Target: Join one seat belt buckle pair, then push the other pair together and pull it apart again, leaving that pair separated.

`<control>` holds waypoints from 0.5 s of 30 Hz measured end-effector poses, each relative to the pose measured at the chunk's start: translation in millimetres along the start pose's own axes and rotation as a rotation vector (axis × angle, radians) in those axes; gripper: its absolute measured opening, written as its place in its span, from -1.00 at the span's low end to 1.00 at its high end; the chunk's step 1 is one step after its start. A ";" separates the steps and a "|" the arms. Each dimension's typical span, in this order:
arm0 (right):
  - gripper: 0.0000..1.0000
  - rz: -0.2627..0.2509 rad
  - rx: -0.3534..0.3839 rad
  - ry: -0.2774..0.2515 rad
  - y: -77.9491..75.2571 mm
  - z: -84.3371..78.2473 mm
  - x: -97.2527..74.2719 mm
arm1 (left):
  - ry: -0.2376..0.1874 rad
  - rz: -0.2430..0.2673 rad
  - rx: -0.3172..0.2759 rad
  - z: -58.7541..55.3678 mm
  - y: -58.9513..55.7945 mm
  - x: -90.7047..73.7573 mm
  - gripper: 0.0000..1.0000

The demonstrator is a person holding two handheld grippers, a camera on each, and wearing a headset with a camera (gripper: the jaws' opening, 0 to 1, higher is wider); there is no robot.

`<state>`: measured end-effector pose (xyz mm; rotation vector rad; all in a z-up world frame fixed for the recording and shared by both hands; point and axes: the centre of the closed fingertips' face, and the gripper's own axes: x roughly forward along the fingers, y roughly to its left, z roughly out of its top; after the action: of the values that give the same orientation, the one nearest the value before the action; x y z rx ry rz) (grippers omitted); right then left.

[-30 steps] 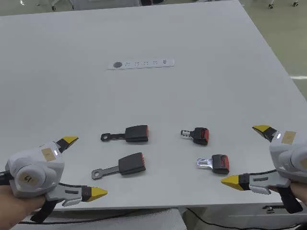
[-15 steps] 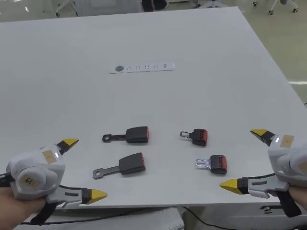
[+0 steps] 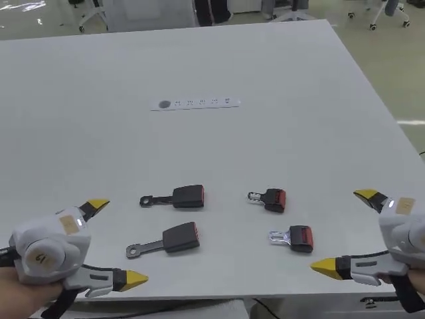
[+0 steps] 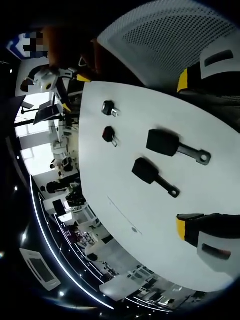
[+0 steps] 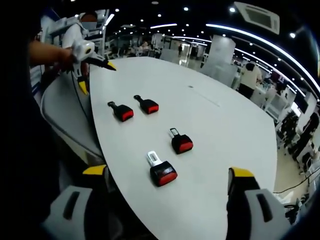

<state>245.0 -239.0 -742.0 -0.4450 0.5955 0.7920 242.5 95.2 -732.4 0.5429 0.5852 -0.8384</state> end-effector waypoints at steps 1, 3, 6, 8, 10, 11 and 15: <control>1.00 0.005 0.004 -0.002 0.5 0.5 1.3 | 0.003 0.009 0.008 -0.3 2.2 -0.1 1.00; 1.00 0.009 0.003 -0.002 2.1 2.2 2.9 | 0.006 0.014 0.008 -2.0 7.0 0.5 1.00; 1.00 0.016 -0.002 -0.001 4.0 3.4 5.7 | 0.008 0.003 0.005 -7.0 11.1 3.0 1.00; 1.00 0.021 -0.001 0.004 4.8 2.6 7.2 | 0.017 -0.012 0.004 -11.7 11.9 6.1 1.00; 1.00 0.015 0.001 0.007 4.1 1.8 8.3 | 0.017 -0.019 0.010 -12.6 11.6 8.6 1.00; 1.00 0.014 0.003 0.009 3.9 1.4 8.8 | 0.016 -0.025 0.009 -12.2 11.3 10.1 1.00; 1.00 -0.001 -0.011 0.021 3.6 1.9 12.2 | 0.013 -0.030 0.013 -10.8 11.7 12.6 1.00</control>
<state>249.7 -229.2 -749.0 -0.4645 0.6104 0.7911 255.8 102.1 -746.1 0.5525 0.6014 -0.8682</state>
